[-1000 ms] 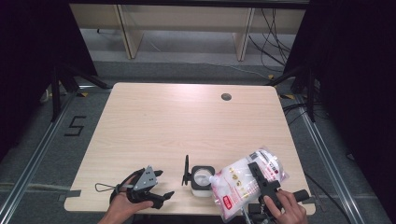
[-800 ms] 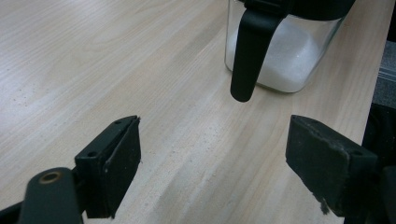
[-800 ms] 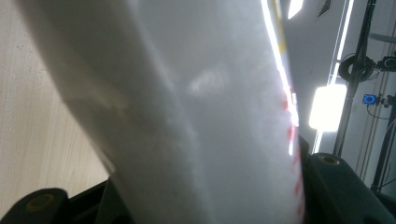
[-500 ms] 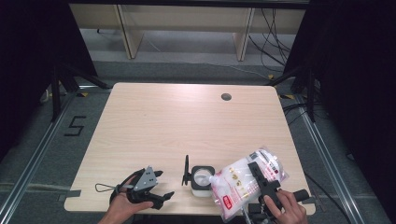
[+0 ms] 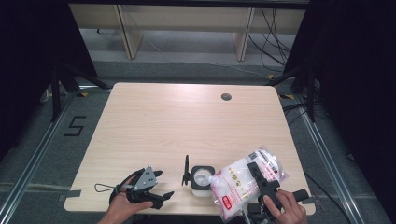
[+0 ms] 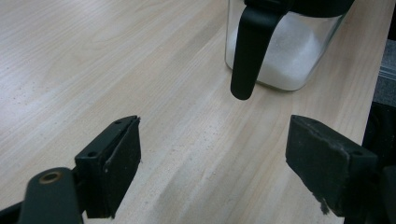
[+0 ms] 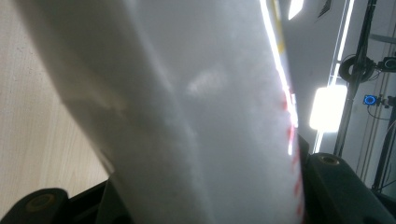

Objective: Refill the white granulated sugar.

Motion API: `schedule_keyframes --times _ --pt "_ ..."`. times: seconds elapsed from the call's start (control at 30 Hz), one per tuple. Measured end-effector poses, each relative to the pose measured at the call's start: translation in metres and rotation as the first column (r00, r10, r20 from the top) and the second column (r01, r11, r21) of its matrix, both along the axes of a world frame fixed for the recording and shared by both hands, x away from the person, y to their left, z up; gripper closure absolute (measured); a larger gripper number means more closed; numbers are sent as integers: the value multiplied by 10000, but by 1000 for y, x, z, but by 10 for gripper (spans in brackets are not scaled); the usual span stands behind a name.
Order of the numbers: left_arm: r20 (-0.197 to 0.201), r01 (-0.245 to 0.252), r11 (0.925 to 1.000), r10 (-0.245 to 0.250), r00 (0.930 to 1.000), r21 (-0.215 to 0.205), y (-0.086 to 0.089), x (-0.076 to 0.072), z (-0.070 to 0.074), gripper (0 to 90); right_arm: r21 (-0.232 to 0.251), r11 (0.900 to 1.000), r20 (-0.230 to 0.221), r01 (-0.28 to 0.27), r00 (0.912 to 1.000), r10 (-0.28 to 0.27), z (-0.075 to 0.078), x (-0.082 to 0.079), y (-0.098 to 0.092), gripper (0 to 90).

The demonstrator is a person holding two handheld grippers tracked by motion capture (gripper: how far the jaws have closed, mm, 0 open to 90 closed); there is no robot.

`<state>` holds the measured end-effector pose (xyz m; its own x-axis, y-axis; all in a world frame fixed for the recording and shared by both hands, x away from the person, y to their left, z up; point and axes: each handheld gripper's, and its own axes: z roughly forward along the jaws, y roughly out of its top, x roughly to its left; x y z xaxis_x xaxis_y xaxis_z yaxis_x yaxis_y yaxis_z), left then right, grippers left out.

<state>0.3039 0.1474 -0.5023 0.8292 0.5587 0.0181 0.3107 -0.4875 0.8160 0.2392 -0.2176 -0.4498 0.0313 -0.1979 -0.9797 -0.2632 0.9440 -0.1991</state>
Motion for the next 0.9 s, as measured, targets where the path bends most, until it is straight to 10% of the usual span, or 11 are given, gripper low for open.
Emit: schedule_keyframes --times 0.9 --pt "-81 132 9999 -132 9999 58 1 1 2 178 96 9999 -65 108 9999 -107 -1 -1 0 529"
